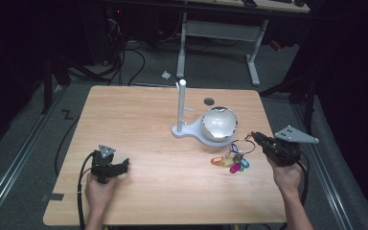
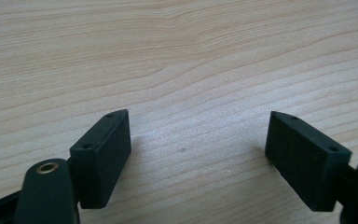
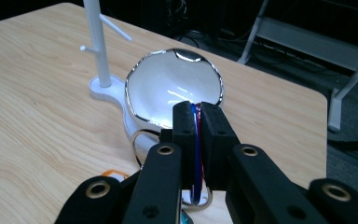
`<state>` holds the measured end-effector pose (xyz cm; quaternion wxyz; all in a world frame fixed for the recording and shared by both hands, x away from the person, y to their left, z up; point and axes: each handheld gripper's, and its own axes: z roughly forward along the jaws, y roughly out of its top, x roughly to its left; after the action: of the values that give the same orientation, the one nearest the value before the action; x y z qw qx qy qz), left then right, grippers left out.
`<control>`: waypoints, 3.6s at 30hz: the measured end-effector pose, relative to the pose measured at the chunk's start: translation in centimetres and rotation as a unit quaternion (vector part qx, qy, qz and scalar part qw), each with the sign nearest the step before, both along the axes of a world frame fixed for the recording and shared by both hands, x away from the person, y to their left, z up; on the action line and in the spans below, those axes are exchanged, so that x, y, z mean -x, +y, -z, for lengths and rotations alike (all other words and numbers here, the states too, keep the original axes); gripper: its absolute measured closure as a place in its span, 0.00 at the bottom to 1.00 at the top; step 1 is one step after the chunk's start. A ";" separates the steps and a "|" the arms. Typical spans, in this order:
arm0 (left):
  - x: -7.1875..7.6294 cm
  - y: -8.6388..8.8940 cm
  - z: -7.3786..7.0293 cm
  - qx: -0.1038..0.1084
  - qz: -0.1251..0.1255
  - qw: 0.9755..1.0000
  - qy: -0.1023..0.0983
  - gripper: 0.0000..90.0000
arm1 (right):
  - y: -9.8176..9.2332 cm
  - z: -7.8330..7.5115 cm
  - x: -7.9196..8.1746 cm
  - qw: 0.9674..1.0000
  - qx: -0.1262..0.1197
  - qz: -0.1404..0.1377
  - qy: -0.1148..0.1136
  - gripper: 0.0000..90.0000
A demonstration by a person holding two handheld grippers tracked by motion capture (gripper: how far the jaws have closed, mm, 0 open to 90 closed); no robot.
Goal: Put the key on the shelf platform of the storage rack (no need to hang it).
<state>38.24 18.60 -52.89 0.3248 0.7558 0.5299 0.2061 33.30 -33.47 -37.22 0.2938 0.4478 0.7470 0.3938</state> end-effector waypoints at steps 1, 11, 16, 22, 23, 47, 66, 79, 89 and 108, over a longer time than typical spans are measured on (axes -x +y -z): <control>0.0 0.0 0.0 0.000 0.000 1.000 0.000 0.25 | 0.1 -0.3 -0.1 1.000 0.000 -0.004 -0.004 0.96; 0.0 0.0 0.0 0.000 0.000 1.000 0.000 0.25 | 0.5 -3.2 -0.6 1.000 -0.007 -0.021 -0.019 0.96; 0.0 0.0 0.0 0.000 0.000 1.000 0.000 0.25 | 0.8 -4.3 -1.1 0.999 -0.006 -0.031 -0.017 0.96; 0.0 0.0 0.0 0.001 0.000 1.000 0.000 0.25 | 1.2 -5.5 -1.8 0.999 -0.008 -0.043 -0.005 0.96; 0.0 0.0 0.0 0.001 0.000 1.000 0.000 0.25 | 1.2 -5.8 -2.0 0.999 -0.009 -0.046 -0.001 0.96; 0.0 0.1 0.0 0.003 0.000 1.000 0.001 0.26 | 2.1 -10.6 -5.6 0.998 -0.024 -0.064 -0.002 0.96; 0.0 0.1 0.0 0.003 0.000 1.000 0.000 0.26 | 2.9 -11.0 -8.6 0.999 -0.028 -0.043 -0.001 0.96; 0.0 0.1 0.0 0.005 0.000 1.000 0.001 0.25 | 3.7 -9.6 -10.0 0.999 -0.021 -0.036 0.009 0.95; 0.0 0.1 0.0 0.004 0.000 1.000 0.001 0.26 | 3.8 -10.0 -10.4 0.999 -0.026 -0.031 0.001 0.95; 0.0 0.1 0.0 0.006 0.000 1.000 0.001 0.26 | 4.0 -6.6 -11.6 0.999 -0.025 -0.026 0.037 0.95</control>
<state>38.25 18.73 -52.87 0.3285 0.7543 0.5315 0.2018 44.94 -29.45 -30.60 0.2445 0.4498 0.7587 0.4028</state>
